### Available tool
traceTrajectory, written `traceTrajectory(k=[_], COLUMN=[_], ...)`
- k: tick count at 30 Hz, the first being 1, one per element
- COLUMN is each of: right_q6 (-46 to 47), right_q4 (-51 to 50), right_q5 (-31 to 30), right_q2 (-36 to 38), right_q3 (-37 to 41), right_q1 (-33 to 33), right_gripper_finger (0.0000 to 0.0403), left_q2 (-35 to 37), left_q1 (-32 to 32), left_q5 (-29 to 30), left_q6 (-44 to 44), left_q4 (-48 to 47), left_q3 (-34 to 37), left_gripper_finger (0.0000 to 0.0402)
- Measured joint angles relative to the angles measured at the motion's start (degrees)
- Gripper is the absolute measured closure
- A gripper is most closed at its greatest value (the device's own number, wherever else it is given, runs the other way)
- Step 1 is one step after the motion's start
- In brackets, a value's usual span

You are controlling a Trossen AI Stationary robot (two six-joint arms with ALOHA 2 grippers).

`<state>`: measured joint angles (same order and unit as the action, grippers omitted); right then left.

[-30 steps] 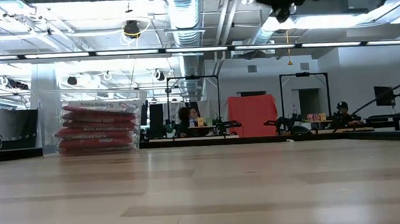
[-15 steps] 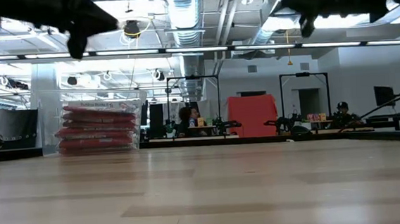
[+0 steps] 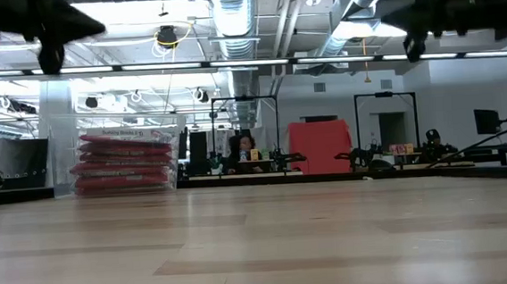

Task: Sort popcorn bags into baskets
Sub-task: Return to Home Position

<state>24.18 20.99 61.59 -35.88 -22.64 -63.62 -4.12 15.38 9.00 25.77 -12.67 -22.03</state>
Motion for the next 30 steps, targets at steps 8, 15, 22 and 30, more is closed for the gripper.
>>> traceTrajectory(k=[8,15,22,30], right_q6=[6.98,8.56,5.36,9.97], right_q4=[14.42,18.38,17.29,12.91], right_q5=[-1.96,-4.47,-4.89,-11.09], right_q2=[-0.07,-0.06,-0.18,-0.15], right_q3=[12.66,19.99,22.17,22.2], right_q1=[1.35,1.41,1.39,1.55], right_gripper_finger=[0.0386,0.037,0.0391,0.0363], left_q2=[0.07,0.02,-0.01,0.03], left_q1=[-1.6,-4.78,-7.91,-8.31], left_q5=[0.67,4.06,7.11,6.94], left_q6=[3.63,5.59,5.29,7.94], left_q4=[14.58,19.69,18.51,18.16], left_q3=[14.14,20.41,21.39,21.44], left_gripper_finger=[0.0401,0.0401,0.0401,0.0401])
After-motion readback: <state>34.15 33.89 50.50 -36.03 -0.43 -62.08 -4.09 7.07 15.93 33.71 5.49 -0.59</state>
